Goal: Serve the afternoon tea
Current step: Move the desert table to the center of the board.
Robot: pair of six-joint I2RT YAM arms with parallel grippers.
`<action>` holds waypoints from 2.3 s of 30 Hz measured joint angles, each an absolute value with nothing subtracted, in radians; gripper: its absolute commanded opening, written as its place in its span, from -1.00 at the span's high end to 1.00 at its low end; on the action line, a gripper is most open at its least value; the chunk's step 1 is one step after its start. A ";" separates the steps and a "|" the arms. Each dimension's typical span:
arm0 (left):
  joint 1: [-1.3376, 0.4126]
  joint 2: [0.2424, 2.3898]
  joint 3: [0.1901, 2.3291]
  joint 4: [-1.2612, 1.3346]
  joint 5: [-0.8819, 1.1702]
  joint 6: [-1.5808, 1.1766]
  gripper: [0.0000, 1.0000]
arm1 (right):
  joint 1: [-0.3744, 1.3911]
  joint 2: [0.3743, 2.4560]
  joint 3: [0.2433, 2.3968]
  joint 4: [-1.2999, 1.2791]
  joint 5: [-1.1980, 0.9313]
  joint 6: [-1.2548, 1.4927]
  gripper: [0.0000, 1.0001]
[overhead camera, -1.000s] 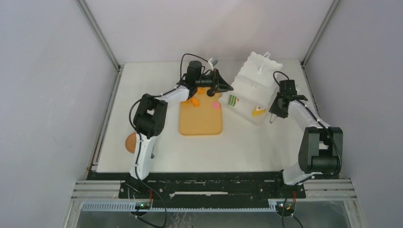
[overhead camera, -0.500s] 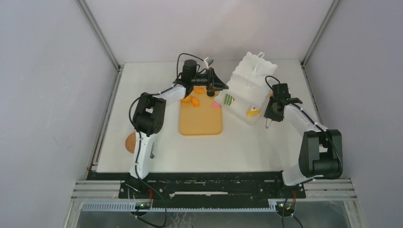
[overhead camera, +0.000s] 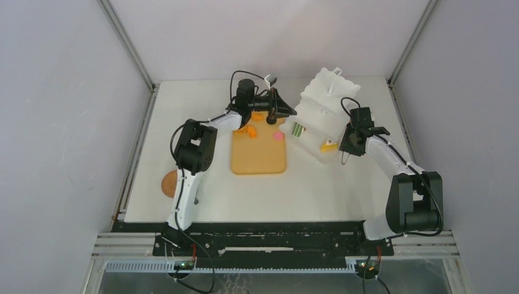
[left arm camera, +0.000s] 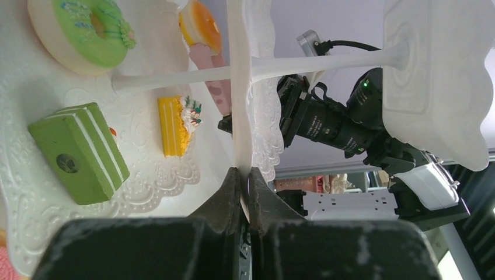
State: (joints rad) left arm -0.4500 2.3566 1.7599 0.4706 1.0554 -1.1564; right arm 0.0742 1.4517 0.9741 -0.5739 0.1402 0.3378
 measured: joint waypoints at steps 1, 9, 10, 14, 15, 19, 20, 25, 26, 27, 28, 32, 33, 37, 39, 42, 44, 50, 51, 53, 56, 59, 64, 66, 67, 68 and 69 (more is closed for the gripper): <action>-0.452 2.357 1.760 0.477 1.056 -1.162 0.87 | 0.077 1.452 0.974 -0.574 0.137 0.338 0.53; -0.458 2.376 1.760 0.510 1.059 -1.190 0.82 | 0.089 1.477 0.974 -0.573 0.133 0.339 0.53; -0.458 2.379 1.760 0.511 1.059 -1.191 0.79 | 0.089 1.482 0.974 -0.573 0.132 0.339 0.53; -0.458 2.388 1.760 0.514 1.059 -1.200 0.59 | 0.091 1.501 0.974 -0.574 0.129 0.339 0.52; -0.458 2.389 1.760 0.515 1.060 -1.204 0.53 | 0.091 1.504 0.974 -0.574 0.129 0.339 0.51; -0.458 2.389 1.760 0.544 1.065 -1.208 0.31 | 0.092 1.517 0.974 -0.573 0.125 0.339 0.48; -0.458 2.389 1.761 0.551 1.066 -1.208 0.27 | 0.092 1.519 0.974 -0.572 0.123 0.339 0.48; -0.458 2.389 1.764 0.567 1.070 -1.209 0.05 | 0.092 1.530 0.974 -0.567 0.110 0.339 0.47; -0.458 2.389 1.764 0.568 1.069 -1.209 0.02 | 0.092 1.530 0.974 -0.565 0.105 0.339 0.47; -0.458 2.389 1.764 0.569 1.070 -1.209 -0.01 | 0.092 1.530 0.974 -0.565 0.102 0.339 0.47; -0.458 2.389 1.764 0.572 1.069 -1.209 -0.04 | 0.092 1.530 0.974 -0.564 0.099 0.339 0.45; -0.458 2.389 1.764 0.582 1.069 -1.214 -0.14 | 0.093 1.533 0.974 -0.558 0.089 0.339 0.40; -0.458 2.389 1.764 0.583 1.069 -1.214 -0.15 | 0.093 1.534 0.974 -0.558 0.086 0.339 0.37; -0.458 2.389 1.764 0.588 1.068 -1.214 -0.16 | 0.093 1.538 0.974 -0.553 0.075 0.339 0.27; -0.458 2.389 1.764 0.590 1.067 -1.214 -0.17 | 0.093 1.541 0.974 -0.551 0.072 0.339 0.24; -0.458 2.389 1.764 0.590 1.063 -1.214 -0.17 | 0.093 1.546 0.975 -0.550 0.068 0.340 0.18; -0.458 2.389 1.764 0.590 1.058 -1.214 -0.17 | 0.092 1.552 0.975 -0.550 0.068 0.340 0.15; -0.458 2.388 1.764 0.591 1.050 -1.215 -0.18 | 0.092 1.555 0.979 -0.551 0.066 0.342 0.08; -0.458 2.388 1.764 0.591 1.050 -1.215 -0.18 | 0.092 1.555 0.979 -0.551 0.065 0.342 0.07; -0.458 2.388 1.764 0.590 1.049 -1.215 -0.19 | 0.092 1.555 0.979 -0.551 0.065 0.342 0.06; -0.458 2.388 1.764 0.590 1.049 -1.215 -0.19 | 0.091 1.555 0.981 -0.551 0.063 0.342 0.04; -0.458 2.388 1.764 0.590 1.049 -1.216 -0.19 | 0.091 1.555 0.981 -0.551 0.059 0.342 0.02; -0.458 2.388 1.764 0.590 1.047 -1.216 -0.19 | 0.092 1.555 0.981 -0.551 0.050 0.343 0.01; -0.459 2.388 1.764 0.590 1.046 -1.216 -0.19 | 0.093 1.555 0.981 -0.551 0.049 0.343 0.01; -0.461 2.388 1.764 0.590 1.045 -1.216 -0.19 | 0.093 1.555 0.981 -0.551 0.049 0.343 0.01; -0.463 2.388 1.764 0.590 1.042 -1.216 -0.19 | 0.093 1.555 0.981 -0.551 0.050 0.344 0.01; -0.464 2.388 1.764 0.590 1.041 -1.216 -0.19 | 0.093 1.555 0.981 -0.551 0.050 0.345 0.01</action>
